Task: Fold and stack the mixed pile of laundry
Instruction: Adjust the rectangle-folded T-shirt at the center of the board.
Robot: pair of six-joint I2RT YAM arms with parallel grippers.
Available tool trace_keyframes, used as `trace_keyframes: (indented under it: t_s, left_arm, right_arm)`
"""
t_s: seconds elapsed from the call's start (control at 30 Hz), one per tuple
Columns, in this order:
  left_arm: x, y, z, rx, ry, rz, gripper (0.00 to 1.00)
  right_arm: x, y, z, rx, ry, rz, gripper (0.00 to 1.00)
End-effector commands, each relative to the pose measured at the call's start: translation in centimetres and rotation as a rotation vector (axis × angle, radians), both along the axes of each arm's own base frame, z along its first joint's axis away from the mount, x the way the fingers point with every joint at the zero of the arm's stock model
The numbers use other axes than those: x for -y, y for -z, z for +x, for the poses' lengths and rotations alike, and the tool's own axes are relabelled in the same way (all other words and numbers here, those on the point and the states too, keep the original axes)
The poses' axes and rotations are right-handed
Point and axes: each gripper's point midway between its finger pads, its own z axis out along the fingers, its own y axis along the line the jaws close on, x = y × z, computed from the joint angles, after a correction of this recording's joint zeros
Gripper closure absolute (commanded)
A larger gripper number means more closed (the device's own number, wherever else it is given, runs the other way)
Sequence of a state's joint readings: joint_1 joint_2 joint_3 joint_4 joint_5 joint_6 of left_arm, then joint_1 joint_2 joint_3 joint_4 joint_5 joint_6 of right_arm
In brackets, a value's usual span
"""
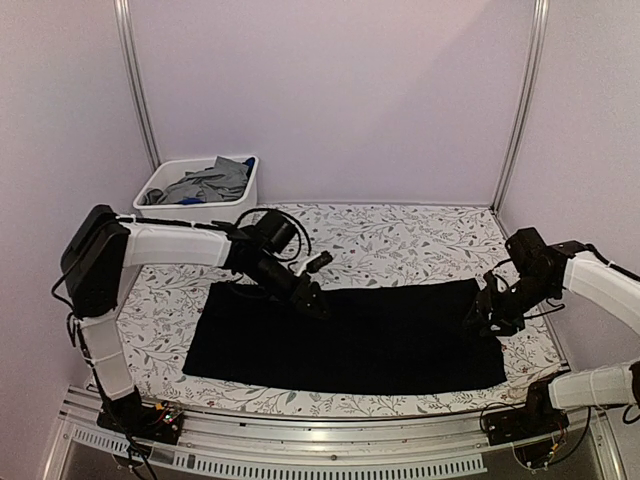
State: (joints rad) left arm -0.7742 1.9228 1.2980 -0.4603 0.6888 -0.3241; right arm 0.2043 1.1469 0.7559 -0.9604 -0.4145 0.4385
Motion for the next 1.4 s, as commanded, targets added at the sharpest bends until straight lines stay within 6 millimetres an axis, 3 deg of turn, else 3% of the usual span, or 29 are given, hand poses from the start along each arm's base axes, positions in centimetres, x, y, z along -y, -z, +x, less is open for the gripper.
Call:
trace_keyframes:
  t_s: [0.0,0.13,0.23,0.37,0.47,0.5,0.6,0.7,0.83,0.97,1.37]
  left_arm:
    - [-5.7,-4.9,5.8,0.086,-0.324,-0.099,0.54]
    - [-12.7,-5.8,8.1,0.097,-0.563,-0.069,0.53]
    - [-17.7,-5.7,8.6,0.066,-0.719,-0.036,0.53]
    - [-23.4,-4.2,8.0,0.015,-0.905,0.055,0.54]
    - [-26.1,-2.9,7.0,-0.049,-0.990,0.091,0.54]
    - [-26.7,-2.8,7.0,-0.054,-1.008,0.089,0.54]
    - [-27.7,-1.9,6.5,-0.088,-1.032,0.109,0.54]
    - [-27.9,-0.8,6.2,-0.144,-1.036,0.120,0.54]
    - [-27.9,0.1,6.3,-0.173,-1.031,0.134,0.54]
    - [-27.7,1.2,6.4,-0.212,-1.020,0.157,0.54]
    - [-28.2,3.9,5.3,-0.288,-1.030,0.250,0.54]
  right_arm:
    - [-1.3,-5.3,4.4,0.218,-0.010,0.062,0.50]
    - [-4.4,-8.3,8.4,0.341,-0.082,0.145,0.53]
    - [-7.6,-9.3,9.9,0.392,-0.173,0.205,0.57]
    - [-13.4,-8.2,11.8,0.413,-0.331,0.199,0.60]
    - [-17.6,-7.6,12.1,0.436,-0.465,0.167,0.61]
    - [-18.8,-6.4,12.1,0.425,-0.512,0.138,0.61]
    - [-21.5,-3.8,11.8,0.403,-0.624,0.045,0.62]
    - [-22.3,-1.9,11.6,0.388,-0.710,-0.055,0.62]
    - [-22.0,1.3,11.0,0.342,-0.788,-0.176,0.62]
    - [-21.2,3.2,10.5,0.323,-0.847,-0.266,0.61]
    - [-20.3,6.3,10.1,0.286,-0.911,-0.328,0.63]
